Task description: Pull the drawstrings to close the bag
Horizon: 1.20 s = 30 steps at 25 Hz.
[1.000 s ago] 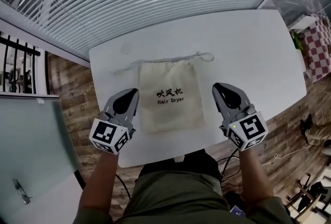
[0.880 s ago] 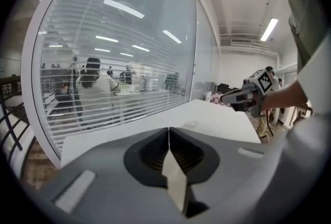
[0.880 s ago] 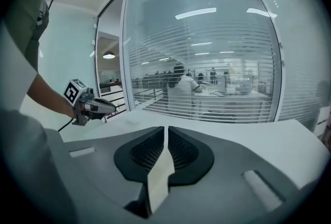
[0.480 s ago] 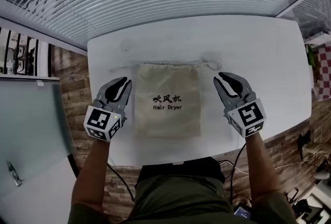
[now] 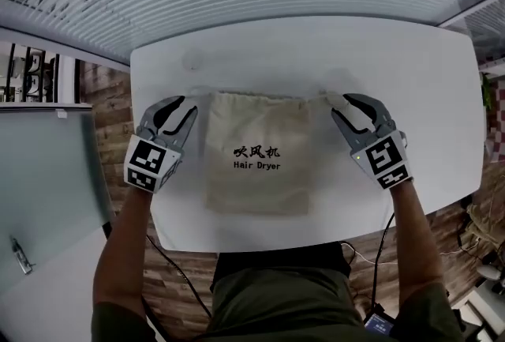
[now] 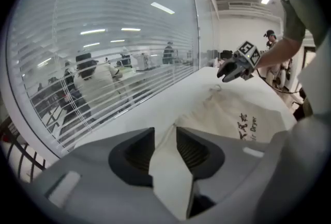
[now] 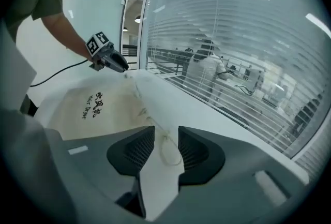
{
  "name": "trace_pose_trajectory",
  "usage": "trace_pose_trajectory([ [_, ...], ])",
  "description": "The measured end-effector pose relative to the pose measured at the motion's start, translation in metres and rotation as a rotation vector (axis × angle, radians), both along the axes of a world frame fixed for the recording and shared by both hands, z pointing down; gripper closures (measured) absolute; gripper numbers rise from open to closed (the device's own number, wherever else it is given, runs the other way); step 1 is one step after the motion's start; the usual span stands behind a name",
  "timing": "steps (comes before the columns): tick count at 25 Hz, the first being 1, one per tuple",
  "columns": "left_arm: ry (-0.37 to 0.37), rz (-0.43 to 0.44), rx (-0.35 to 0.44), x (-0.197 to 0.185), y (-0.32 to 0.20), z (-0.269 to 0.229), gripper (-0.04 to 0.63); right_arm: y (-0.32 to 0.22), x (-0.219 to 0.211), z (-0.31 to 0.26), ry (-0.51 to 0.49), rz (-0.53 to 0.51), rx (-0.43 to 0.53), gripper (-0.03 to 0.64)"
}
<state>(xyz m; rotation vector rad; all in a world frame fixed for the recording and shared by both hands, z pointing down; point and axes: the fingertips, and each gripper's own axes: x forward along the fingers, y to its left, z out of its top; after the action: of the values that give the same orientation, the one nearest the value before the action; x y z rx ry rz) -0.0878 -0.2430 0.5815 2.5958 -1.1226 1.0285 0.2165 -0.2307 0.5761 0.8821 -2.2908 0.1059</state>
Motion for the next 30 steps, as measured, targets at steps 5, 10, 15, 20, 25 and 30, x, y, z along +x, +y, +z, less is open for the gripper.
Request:
trace_pose_trajectory([
  [5, -0.148, 0.111, -0.010, -0.005, -0.013, 0.014, 0.462, -0.009, -0.001, 0.018, 0.086, -0.079, -0.015, 0.458],
  [10, -0.271, 0.221, -0.037, -0.011, -0.017, 0.040, 0.428, -0.012, -0.008, 0.041, 0.150, -0.170, -0.045, 0.436],
  [15, -0.283, 0.283, -0.069, -0.013, -0.024, 0.046, 0.426, -0.014, -0.015, 0.049, 0.133, -0.212, -0.090, 0.436],
  [20, -0.224, 0.314, -0.110, -0.012, -0.027, 0.045, 0.439, -0.018, -0.016, 0.047, 0.080, -0.224, -0.128, 0.439],
  [25, -0.199, 0.350, -0.122, -0.008, -0.019, 0.048, 0.502, -0.014, -0.019, 0.050, 0.069, -0.277, -0.168, 0.459],
  [30, -0.200, 0.344, -0.109, -0.005, -0.012, 0.050, 0.569, -0.005, -0.023, 0.051, 0.041, -0.302, -0.205, 0.549],
])
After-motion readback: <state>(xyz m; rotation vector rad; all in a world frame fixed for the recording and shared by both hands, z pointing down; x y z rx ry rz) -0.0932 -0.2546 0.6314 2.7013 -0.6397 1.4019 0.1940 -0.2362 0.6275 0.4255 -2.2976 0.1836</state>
